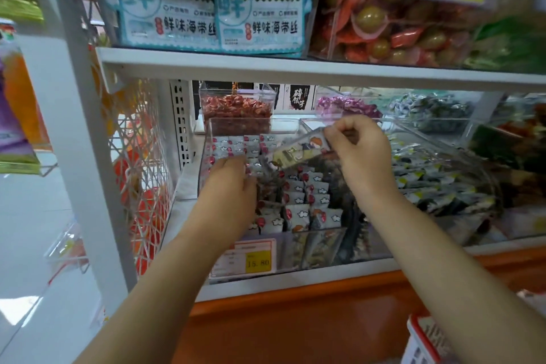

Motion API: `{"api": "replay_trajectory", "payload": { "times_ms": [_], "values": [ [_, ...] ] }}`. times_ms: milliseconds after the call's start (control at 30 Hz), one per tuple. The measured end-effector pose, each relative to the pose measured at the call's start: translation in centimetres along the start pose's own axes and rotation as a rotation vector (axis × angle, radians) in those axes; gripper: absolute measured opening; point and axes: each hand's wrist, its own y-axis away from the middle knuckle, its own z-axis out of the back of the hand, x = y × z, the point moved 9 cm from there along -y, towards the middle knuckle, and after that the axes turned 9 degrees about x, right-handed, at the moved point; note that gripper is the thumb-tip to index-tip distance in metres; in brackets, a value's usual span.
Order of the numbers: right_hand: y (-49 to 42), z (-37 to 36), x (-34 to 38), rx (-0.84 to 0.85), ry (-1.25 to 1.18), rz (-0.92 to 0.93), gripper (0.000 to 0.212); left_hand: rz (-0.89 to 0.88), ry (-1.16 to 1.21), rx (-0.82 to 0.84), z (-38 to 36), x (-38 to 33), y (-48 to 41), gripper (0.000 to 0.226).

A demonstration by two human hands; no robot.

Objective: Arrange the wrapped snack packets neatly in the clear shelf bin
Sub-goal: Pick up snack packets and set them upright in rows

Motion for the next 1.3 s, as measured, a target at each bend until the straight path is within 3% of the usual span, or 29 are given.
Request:
{"api": "replay_trajectory", "payload": {
  "times_ms": [100, 200, 467, 700, 800, 1033, 1167, 1300],
  "values": [
    [2.5, 1.0, -1.8, 0.010, -0.203, -0.150, 0.007, 0.040, 0.316, 0.020, -0.3, 0.2, 0.5, 0.019],
    [3.9, 0.8, -2.8, 0.035, -0.447, -0.215, 0.013, 0.108, 0.626, 0.080, -1.5, 0.6, 0.8, 0.023],
    [5.2, -1.7, -3.5, 0.190, -0.915, -0.326, 0.006, 0.220, 1.020, -0.048, -1.6, 2.4, 1.1, 0.023],
    [5.5, -1.6, -4.3, 0.151, -0.876, -0.390, 0.005, 0.210, 0.952, -0.166, -0.7, 2.7, 1.3, 0.022],
    [5.3, -0.3, -4.1, 0.082, -0.710, -0.352, 0.006, 0.192, 0.967, -0.123, -1.1, 2.3, 1.3, 0.024],
    [5.2, 0.5, -4.8, 0.005, -0.918, -0.392, 0.006, 0.075, 1.235, 0.138, -2.9, -0.2, 0.7, 0.031],
    [4.9, 1.0, -4.8, 0.020, -0.867, -0.336, 0.008, 0.091, 1.255, 0.118, -2.8, 0.3, 0.7, 0.020],
    [4.7, 0.7, -3.9, 0.113, -0.625, -0.244, 0.015, 0.084, 1.202, 0.102, -2.6, 0.7, 0.8, 0.009]
  ]
}}
